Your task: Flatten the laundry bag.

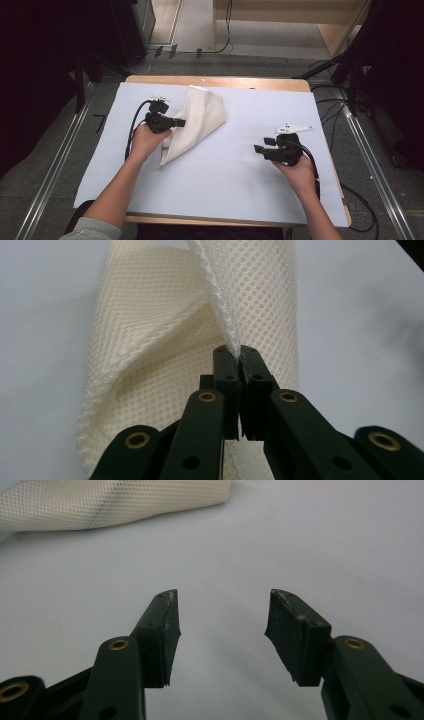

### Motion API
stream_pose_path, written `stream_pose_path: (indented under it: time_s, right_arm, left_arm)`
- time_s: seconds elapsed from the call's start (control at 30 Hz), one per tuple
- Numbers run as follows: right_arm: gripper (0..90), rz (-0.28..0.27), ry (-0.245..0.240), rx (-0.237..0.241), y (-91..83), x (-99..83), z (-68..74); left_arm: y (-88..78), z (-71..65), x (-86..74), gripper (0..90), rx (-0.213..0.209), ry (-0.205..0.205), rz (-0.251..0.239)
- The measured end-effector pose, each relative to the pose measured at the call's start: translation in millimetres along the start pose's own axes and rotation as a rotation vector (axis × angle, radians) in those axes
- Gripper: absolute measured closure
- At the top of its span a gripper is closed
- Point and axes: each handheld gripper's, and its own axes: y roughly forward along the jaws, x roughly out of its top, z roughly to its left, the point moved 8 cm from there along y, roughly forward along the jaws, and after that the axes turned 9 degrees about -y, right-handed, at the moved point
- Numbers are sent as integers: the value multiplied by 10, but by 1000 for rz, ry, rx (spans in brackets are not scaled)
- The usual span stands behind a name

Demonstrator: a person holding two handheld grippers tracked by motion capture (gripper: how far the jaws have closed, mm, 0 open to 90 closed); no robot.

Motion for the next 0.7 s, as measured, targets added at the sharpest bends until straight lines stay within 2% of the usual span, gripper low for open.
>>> stream_pose_path:
  time_s: [0.17, 0.2, 0.37, 0.7]
  right_arm:
    - [487, -5, 10, -6, -22, 7, -21]
    - [487, -5, 10, -6, -22, 7, -21]
    - [499, -11, 24, -11, -52, 17, -47]
    - [525, -29, 40, -30, -122, 28, -98]
  left_arm:
    - [-43, -205, -17, 895, -29, 39, 5]
    - [-43, -205, -17, 894, -29, 39, 5]
    - [13, -452, -72, 892, -74, 78, 31]
    - [164, -677, -212, 883, -109, 118, 81]
